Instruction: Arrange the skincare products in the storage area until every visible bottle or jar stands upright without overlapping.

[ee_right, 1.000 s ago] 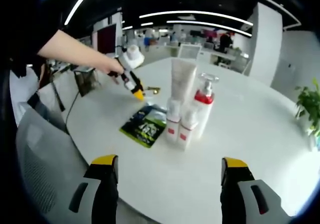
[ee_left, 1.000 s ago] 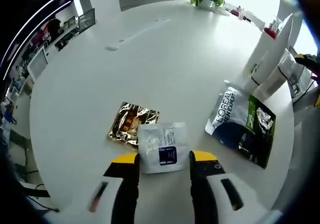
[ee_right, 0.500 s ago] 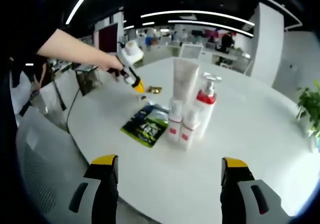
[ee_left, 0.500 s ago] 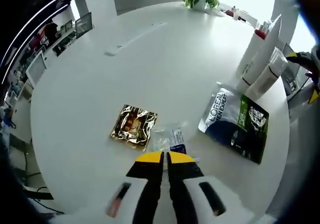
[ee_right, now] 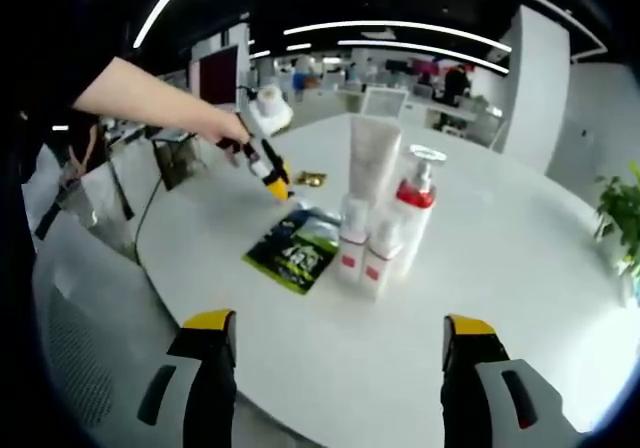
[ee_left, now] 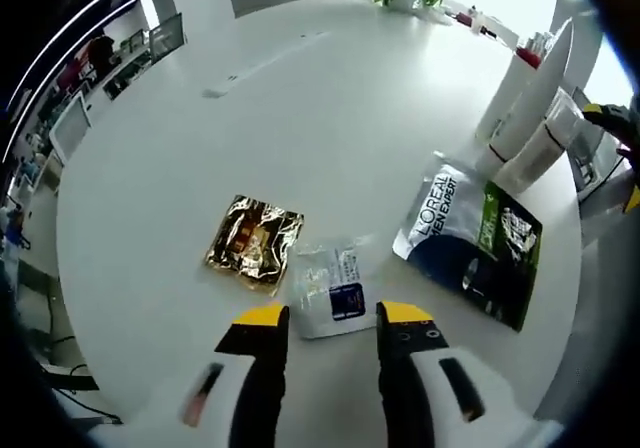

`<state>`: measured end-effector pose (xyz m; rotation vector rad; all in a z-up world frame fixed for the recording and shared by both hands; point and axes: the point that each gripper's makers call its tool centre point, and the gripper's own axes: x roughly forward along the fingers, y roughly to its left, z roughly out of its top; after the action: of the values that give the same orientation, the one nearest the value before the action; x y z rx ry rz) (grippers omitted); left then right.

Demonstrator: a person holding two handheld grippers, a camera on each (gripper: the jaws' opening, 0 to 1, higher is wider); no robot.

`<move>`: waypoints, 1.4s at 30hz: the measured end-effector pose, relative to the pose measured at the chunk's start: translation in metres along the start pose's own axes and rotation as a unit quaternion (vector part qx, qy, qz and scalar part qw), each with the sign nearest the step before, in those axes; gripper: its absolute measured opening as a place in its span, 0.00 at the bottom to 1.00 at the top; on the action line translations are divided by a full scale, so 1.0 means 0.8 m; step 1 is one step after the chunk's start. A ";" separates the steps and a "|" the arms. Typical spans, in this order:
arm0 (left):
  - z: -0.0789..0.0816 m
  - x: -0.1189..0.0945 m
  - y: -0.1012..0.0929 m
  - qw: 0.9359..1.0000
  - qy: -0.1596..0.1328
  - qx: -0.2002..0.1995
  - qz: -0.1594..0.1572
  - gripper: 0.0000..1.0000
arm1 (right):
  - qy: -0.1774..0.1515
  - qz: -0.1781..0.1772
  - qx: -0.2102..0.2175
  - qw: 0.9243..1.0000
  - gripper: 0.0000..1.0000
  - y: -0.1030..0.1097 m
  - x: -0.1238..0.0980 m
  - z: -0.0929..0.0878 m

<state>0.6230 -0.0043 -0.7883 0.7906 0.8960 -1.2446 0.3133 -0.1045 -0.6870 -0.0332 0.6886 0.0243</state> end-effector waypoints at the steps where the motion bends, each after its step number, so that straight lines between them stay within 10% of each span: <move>1: -0.001 0.001 0.000 1.000 0.001 0.000 0.000 0.39 | 0.000 0.000 0.001 1.000 0.88 0.000 0.000 0.000; 42: 0.000 -0.001 -0.002 0.998 0.015 0.056 0.019 0.04 | 0.005 0.002 -0.004 1.000 0.88 0.002 0.001 -0.002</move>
<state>0.6216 -0.0037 -0.7876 0.9126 0.8374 -1.2615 0.3130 -0.1030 -0.6888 -0.0394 0.6995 0.0307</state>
